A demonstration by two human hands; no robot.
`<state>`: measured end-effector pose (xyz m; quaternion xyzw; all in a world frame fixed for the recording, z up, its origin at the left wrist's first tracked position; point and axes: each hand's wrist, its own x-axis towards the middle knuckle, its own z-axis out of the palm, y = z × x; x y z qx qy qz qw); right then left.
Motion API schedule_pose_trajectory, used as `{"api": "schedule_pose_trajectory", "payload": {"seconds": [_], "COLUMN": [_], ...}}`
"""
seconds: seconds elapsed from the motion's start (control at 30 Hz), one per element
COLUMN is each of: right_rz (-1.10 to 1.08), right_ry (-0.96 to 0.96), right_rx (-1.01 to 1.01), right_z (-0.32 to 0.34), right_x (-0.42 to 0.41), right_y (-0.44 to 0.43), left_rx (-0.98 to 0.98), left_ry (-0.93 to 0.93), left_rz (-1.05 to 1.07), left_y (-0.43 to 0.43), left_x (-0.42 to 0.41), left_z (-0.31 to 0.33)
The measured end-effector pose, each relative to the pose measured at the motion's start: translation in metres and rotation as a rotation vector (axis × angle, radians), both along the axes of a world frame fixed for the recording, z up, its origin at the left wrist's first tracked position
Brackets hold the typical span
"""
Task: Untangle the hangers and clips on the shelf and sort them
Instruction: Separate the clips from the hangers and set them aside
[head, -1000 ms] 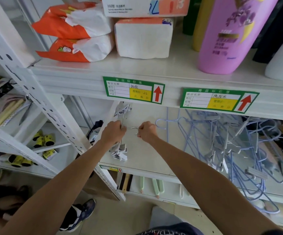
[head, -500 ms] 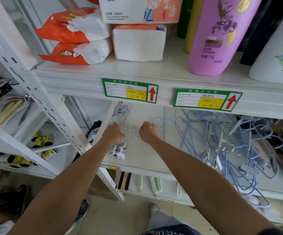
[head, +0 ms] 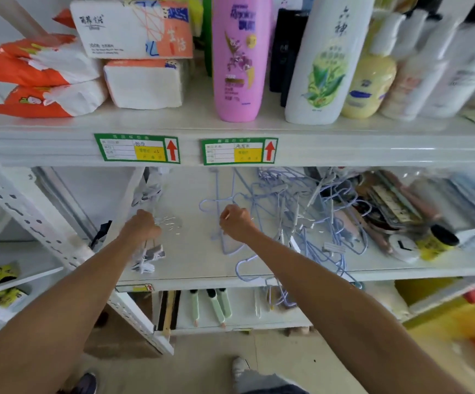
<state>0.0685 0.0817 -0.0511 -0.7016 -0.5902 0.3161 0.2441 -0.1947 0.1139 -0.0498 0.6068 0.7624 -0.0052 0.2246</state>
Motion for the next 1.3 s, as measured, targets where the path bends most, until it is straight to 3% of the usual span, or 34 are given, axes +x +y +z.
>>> {"api": "schedule_pose_trajectory", "payload": {"seconds": [0.17, 0.3, 0.67, 0.87, 0.97, 1.13, 1.3], "right_rz": [-0.006, 0.001, 0.232, 0.314, 0.439, 0.444, 0.428], "right_ry": [0.089, 0.119, 0.168, 0.005, -0.097, -0.142, -0.129], "right_rx": [0.046, 0.057, 0.04, -0.07, -0.113, -0.196, -0.227], "right_z": [0.027, 0.035, 0.022, -0.007, -0.012, -0.023, -0.026], "right_x": [0.043, 0.057, 0.007, -0.047, -0.077, -0.106, -0.116], "right_y": [-0.019, -0.021, -0.031, -0.024, -0.033, -0.032, -0.035], "left_rx": [-0.01, -0.004, 0.096, 0.09, 0.098, 0.156, 0.185], "left_ry": [0.031, 0.014, 0.076, 0.056, -0.094, -0.304, -0.193], "left_rz": [-0.085, -0.028, 0.054, 0.066, 0.168, 0.251, 0.152], "left_y": [-0.014, -0.028, -0.029, -0.028, -0.023, -0.012, -0.013], "left_x": [0.02, 0.023, 0.022, 0.002, -0.009, -0.014, -0.007], "left_z": [0.011, 0.007, 0.0, 0.003, 0.0, 0.002, -0.008]}}
